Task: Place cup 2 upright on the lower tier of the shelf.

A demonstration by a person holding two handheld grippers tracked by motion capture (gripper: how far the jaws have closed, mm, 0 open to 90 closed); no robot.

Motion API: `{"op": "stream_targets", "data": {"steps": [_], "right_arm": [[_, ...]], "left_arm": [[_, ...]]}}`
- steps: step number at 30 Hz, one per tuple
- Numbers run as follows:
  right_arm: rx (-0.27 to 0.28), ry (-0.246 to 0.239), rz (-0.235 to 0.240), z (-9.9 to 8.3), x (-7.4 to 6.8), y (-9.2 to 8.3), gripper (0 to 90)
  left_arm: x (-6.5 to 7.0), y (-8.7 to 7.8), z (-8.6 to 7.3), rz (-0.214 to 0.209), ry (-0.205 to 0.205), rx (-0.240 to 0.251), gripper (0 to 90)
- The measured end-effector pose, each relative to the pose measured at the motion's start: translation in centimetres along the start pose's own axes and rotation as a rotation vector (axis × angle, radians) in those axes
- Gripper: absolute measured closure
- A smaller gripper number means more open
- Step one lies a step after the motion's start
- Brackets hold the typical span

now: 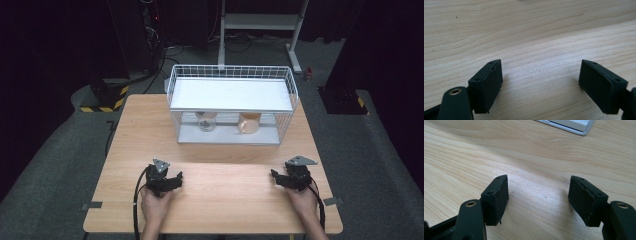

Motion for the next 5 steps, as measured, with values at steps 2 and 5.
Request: {"op": "stream_targets", "data": {"steps": [2,5], "right_arm": [[0.001,-0.001,-0.001,0.00,0.00,0.00,32.8],[0.001,-0.001,-0.001,0.00,0.01,0.00,32.8]], "left_arm": [[0.00,0.01,0.01,0.000,0.000,0.001,19.7],[0.00,0.00,0.00,0.000,0.000,0.000,19.7]]}}
Point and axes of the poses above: each handheld gripper's, and its own axes: y roughly forward along the jaws, z roughly out of its top, x roughly to its right, the point moved 7 cm from there along y, roughly forward along the jaws, and after that the axes turned 4 degrees about -y, right-handed, at the moved point
